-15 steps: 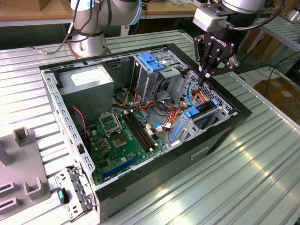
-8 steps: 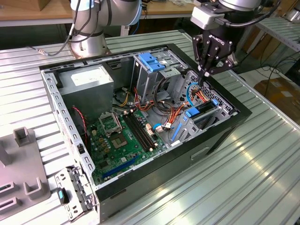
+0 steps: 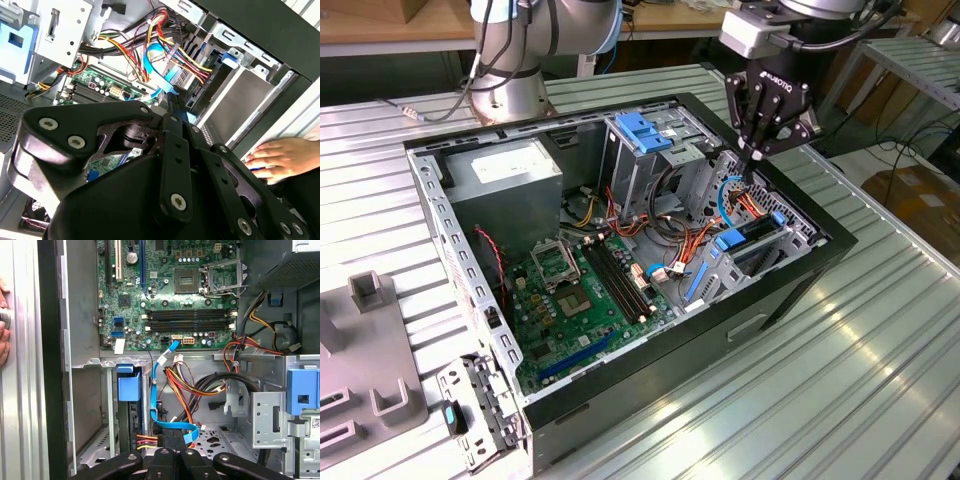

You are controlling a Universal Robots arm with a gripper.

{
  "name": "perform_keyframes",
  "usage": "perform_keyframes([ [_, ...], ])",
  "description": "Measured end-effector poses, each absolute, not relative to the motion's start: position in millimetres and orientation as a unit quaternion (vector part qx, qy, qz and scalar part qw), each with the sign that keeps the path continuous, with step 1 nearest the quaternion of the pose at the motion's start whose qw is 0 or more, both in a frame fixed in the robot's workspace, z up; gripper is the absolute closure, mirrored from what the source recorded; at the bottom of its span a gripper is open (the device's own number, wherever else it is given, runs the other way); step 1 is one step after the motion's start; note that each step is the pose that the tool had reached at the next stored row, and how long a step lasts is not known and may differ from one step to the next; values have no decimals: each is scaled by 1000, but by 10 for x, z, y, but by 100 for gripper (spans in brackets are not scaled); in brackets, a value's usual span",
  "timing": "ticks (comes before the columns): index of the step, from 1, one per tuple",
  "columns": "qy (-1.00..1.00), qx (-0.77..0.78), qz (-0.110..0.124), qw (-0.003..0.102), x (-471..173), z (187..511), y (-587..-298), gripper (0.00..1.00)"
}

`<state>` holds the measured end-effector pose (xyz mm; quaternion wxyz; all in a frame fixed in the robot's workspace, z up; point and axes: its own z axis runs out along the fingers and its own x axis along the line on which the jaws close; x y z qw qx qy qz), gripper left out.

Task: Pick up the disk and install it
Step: 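Insert the second disk wire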

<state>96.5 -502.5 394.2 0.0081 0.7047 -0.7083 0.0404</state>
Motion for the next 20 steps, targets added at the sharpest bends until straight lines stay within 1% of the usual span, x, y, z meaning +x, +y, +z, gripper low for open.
perform_keyframes([
  [2, -708, 705, 46, 13, 965, 3926, -5004, 89],
  [3, -708, 705, 50, 17, 965, 3913, -4995, 83],
  [4, -708, 704, 52, 19, 965, 3906, -4991, 83],
  [5, -707, 704, 54, 21, 965, 3901, -4987, 76],
  [7, -707, 704, 57, 24, 965, 3894, -4976, 76],
  [13, -705, 703, 81, 47, 966, 3874, -4896, 76],
  [14, -705, 703, 83, 49, 967, 3871, -4883, 76],
  [20, -704, 703, 85, 51, 974, 3856, -4816, 76],
])
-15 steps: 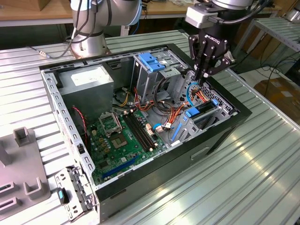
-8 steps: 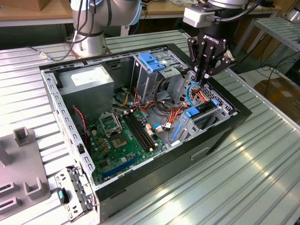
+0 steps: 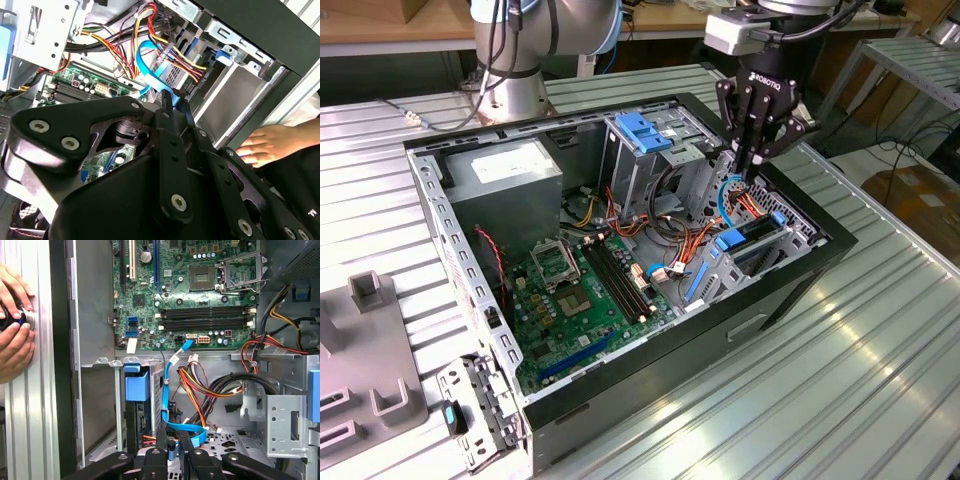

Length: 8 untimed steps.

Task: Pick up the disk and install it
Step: 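Insert the second disk wire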

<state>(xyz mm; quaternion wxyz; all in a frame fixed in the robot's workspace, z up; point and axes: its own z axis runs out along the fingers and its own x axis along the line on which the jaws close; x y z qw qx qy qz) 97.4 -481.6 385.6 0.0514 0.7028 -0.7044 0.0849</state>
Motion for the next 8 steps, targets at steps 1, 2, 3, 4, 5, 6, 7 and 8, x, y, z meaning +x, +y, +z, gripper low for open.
perform_keyframes([
  [1, -704, 703, 86, 52, 976, 3855, -4802, 76],
  [2, -704, 703, 86, 53, 980, 3855, -4783, 76],
  [3, -704, 703, 87, 53, 985, 3854, -4767, 76],
  [4, -704, 703, 88, 54, 989, 3847, -4762, 76],
  [5, -704, 702, 89, 55, 989, 3843, -4761, 76],
  [6, -704, 702, 92, 58, 990, 3839, -4760, 76],
  [7, -703, 702, 94, 61, 991, 3835, -4760, 76],
  [8, -703, 702, 98, 64, 992, 3831, -4759, 76],
])
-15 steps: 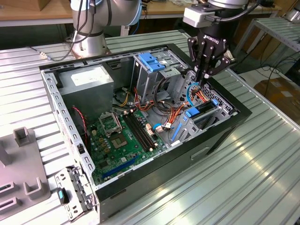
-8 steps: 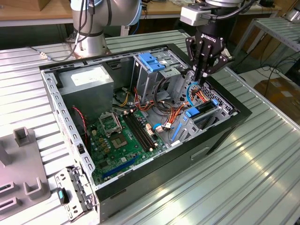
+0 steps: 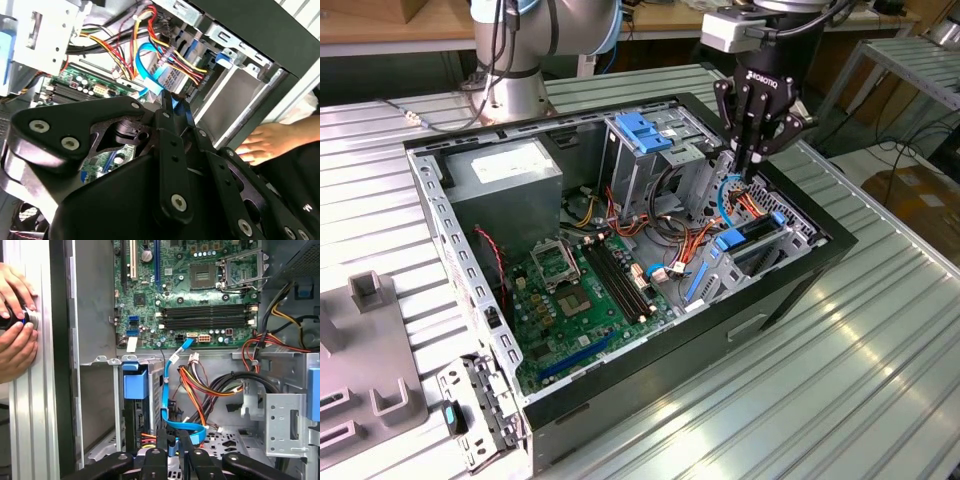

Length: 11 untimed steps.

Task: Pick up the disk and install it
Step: 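Insert the second disk wire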

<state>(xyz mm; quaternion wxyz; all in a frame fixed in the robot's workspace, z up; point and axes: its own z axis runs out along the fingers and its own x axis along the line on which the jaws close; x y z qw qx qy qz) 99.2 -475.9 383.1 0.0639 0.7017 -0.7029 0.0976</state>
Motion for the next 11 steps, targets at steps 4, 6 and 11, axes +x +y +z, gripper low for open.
perform_keyframes([
  [4, -701, 700, 108, 74, 993, 3813, -4759, 76],
  [6, -701, 700, 113, 79, 994, 3801, -4757, 76],
  [11, -701, 699, 118, 84, 1021, 3755, -4724, 84],
])
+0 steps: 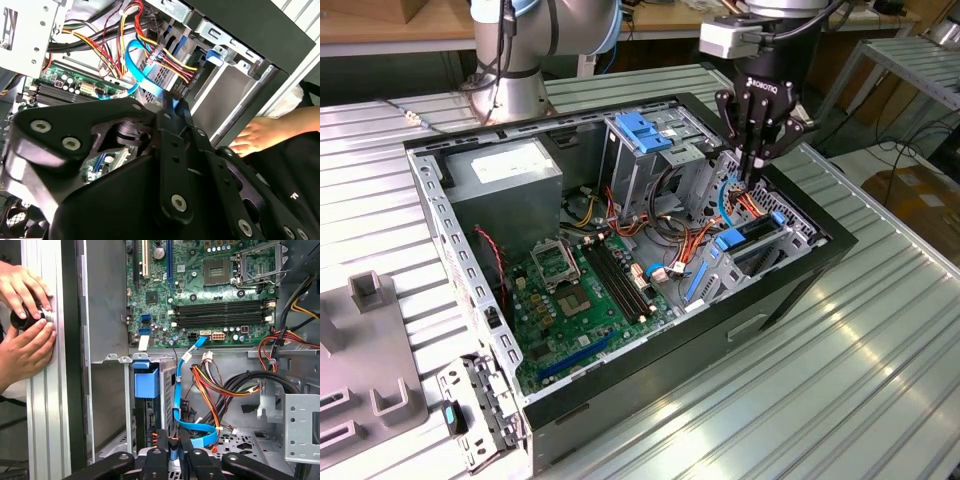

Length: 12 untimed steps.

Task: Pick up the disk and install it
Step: 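Insert the second disk wire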

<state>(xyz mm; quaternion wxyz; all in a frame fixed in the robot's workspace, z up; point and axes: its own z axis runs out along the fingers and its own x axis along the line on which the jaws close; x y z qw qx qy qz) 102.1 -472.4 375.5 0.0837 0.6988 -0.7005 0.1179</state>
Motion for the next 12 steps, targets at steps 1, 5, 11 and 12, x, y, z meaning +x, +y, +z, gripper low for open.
perform_keyframes([
  [1, -700, 699, 118, 84, 1024, 3750, -4719, 84],
  [5, -700, 699, 119, 85, 1028, 3733, -4715, 84],
  [11, -700, 700, 119, 79, 1029, 3687, -4793, 84],
  [12, -699, 701, 119, 77, 1028, 3684, -4804, 84],
])
